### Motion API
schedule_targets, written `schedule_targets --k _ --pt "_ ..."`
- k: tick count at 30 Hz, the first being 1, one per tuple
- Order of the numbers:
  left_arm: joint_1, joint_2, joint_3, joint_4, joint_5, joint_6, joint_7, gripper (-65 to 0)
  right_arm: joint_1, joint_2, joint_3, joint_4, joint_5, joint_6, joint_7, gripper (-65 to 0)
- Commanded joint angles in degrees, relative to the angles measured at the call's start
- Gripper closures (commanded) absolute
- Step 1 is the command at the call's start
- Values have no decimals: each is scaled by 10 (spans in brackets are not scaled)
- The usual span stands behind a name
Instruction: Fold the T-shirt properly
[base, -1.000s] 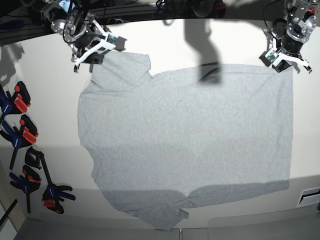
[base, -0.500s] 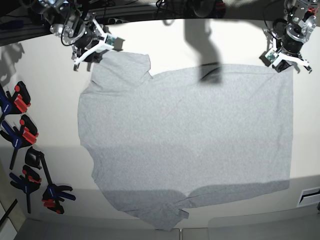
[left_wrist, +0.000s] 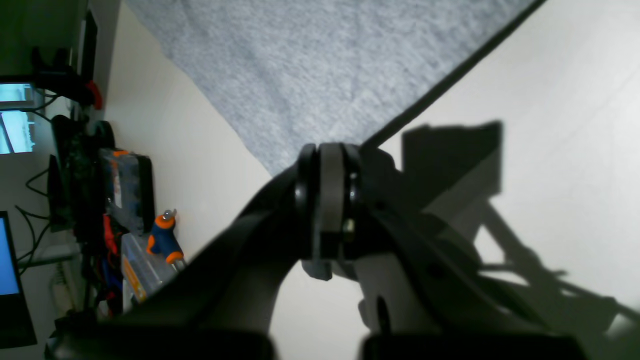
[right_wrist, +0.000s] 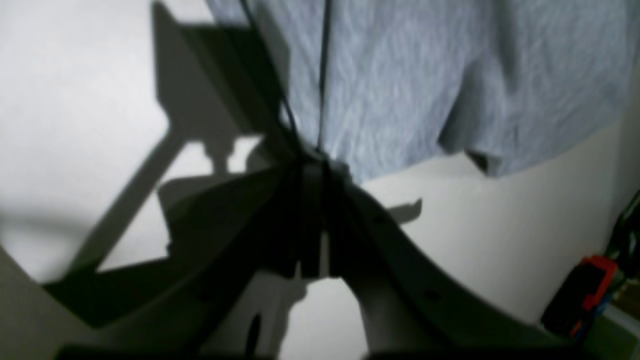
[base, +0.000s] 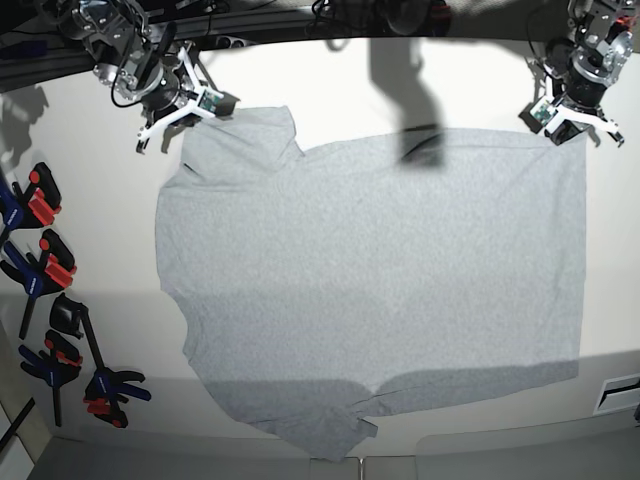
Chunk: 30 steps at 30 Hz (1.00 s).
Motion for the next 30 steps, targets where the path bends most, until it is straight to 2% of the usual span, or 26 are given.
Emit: schedule_targets --k 1,5,9,13,18,20,26,30 --pt "1 -9 -4 9 1 9 -5 0 -3 8 2 0 -5 2 -22 0" --pt "1 -10 -4 9 1 9 -5 0 -3 8 2 17 -4 -6 -34 0" --pt "1 -10 -4 9 1 9 -5 0 -3 8 2 60 -5 -55 -62 0" --pt "1 -10 -4 9 1 9 -5 0 -3 8 2 98 -4 -79 -64 0" --pt "1 -10 -4 9 2 9 -4 0 -3 8 2 135 53 -123 -102 0" --pt "1 -10 -4 9 1 9 5 0 -3 8 2 150 55 -132 -112 0" --pt "0 -10 -4 9 1 9 14 0 -3 8 2 174 55 -137 -99 0" --pt "-8 -10 -4 9 1 9 13 0 -3 8 2 175 56 -164 -60 0"
